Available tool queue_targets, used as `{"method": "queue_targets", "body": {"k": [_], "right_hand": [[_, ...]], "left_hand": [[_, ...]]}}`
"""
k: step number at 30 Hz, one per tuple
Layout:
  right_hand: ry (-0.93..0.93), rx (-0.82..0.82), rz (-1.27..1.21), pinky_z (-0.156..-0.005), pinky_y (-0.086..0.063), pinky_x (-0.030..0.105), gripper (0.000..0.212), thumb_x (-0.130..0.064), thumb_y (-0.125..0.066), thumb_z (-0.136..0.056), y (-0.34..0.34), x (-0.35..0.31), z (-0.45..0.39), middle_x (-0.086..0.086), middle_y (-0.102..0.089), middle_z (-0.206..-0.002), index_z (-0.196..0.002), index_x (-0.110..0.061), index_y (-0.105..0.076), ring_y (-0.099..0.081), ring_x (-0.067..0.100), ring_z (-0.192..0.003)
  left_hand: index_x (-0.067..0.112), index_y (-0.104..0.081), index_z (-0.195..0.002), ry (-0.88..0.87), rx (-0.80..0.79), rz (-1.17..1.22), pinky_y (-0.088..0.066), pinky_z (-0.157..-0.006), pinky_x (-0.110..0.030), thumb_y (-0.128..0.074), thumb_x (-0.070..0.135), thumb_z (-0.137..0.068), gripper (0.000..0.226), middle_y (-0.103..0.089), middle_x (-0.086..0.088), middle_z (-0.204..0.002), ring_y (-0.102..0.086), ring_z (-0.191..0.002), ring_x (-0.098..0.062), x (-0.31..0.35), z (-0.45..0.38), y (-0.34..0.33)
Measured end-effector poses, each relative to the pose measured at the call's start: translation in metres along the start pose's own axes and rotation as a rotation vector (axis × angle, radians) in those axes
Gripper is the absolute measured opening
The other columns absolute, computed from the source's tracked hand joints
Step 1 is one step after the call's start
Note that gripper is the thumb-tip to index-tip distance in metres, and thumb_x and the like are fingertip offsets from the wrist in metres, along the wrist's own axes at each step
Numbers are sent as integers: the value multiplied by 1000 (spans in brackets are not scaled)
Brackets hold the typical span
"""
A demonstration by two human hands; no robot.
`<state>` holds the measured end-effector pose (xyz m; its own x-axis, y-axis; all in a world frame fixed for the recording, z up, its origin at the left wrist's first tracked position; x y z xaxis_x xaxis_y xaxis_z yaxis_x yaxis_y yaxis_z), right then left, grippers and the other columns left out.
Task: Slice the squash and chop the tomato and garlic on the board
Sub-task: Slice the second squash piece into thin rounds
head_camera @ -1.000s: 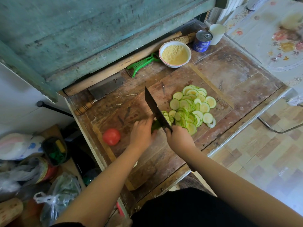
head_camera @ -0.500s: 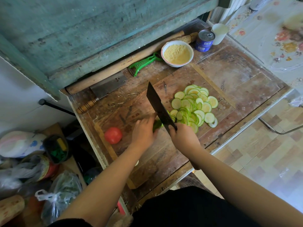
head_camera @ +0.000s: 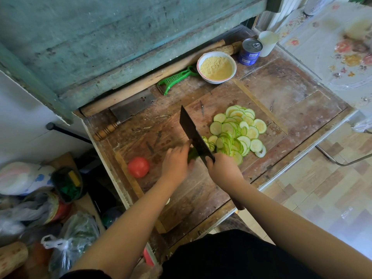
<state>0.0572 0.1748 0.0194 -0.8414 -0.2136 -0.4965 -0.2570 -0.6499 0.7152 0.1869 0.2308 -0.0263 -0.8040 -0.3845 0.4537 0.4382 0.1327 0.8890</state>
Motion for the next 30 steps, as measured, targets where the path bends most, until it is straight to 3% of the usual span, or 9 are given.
{"method": "queue_targets", "body": {"k": [5,13,30], "right_hand": [[-22,-22,37,-59,-37,29,28,-31,-38,-100,-10,-3,-8,-2,-44,-65,-83,-12,-49,-50,24,-69],[21,30,-11,-45,-31,27,29,-33,-39,-100,7,1,6,0,-50,-62,-81,-14,-51,-46,16,-53],[23,14,2,-44,-30,26,30,-32,-39,-100,8,-1,10,0,-48,-61,-80,-13,-49,-44,15,-52]], "left_hand": [[16,-37,-142,0,25,14,-39,-95,-34,-64,30,-86,63,-62,-6,-117,-57,-109,-24,0,1,4],[20,-37,-140,11,12,11,-38,-94,-33,-62,30,-86,61,-63,-1,-117,-56,-108,-22,2,0,4],[21,-38,-138,17,21,29,-40,-92,-33,-63,31,-85,60,-63,1,-117,-57,-106,-21,1,0,5]]}}
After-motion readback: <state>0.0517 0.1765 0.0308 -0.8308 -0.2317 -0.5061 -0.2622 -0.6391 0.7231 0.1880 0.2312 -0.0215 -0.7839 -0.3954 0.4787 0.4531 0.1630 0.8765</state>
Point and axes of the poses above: each hand's wrist, its own z-axis away from the middle knuckle, its own y-axis out of the back of the hand, x = y × z, the point moved 8 cm from there along -z, towards the middle knuckle
